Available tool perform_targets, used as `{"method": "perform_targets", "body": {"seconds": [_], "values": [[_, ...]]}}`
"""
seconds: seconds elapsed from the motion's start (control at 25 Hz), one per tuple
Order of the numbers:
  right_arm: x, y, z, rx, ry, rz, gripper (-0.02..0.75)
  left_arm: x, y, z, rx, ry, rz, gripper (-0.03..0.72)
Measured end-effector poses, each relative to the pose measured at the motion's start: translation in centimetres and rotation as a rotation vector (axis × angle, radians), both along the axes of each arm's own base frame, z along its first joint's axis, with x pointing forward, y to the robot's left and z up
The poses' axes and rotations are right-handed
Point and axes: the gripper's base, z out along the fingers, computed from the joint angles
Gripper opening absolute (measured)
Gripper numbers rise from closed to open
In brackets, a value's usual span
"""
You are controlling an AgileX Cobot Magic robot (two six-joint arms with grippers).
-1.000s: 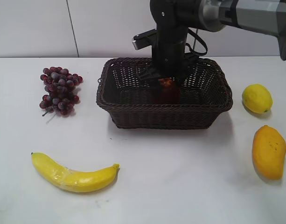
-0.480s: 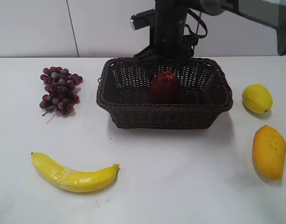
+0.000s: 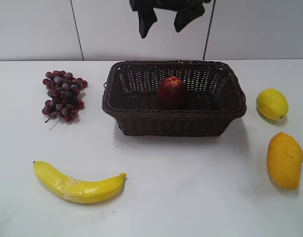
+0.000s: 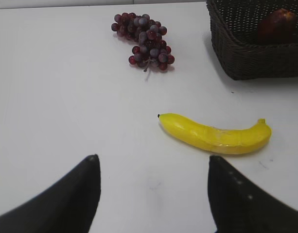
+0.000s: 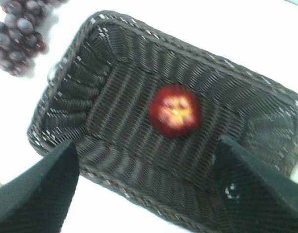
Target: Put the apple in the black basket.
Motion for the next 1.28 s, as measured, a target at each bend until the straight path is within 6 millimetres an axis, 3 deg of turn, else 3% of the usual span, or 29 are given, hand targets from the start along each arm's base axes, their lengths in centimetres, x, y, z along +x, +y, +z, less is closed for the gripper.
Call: {"method": "perform_targets", "body": {"seconds": [0.12,0.2,0.44,0.64,0.84,0.92,1.28], "values": [[-1.9,-1.4,2.4,-0.003,-0.020,0.006,0.652,0.0,0.0,0.0,-0.001,0.000,0.000,0.517],[-2.7,-2.8,2.8,-0.031,-0.012,-0.006,0.648,0.0,0.0,0.0,-0.001,0.000,0.000,0.517],[-3.3,-10.8,2.9,-0.072,0.047,-0.164,0.643,0.0,0.0,0.0,-0.001,0.000,0.000,0.517],[-6.1,-16.4,2.4,-0.108,0.110,-0.260,0.638,0.0,0.0,0.0,0.000,0.000,0.000,0.517],[-11.4,-20.8,1.3,-0.139,0.178,-0.326,0.634,0.0,0.0,0.0,-0.001,0.000,0.001,0.517],[-14.4,-22.1,1.1,-0.150,0.177,-0.339,0.631,0.0,0.0,0.0,0.000,0.000,0.000,0.517],[-27.1,-24.2,-0.7,-0.106,-0.010,-0.335,0.608,0.0,0.0,0.0,0.000,0.000,0.000,0.517]]}}
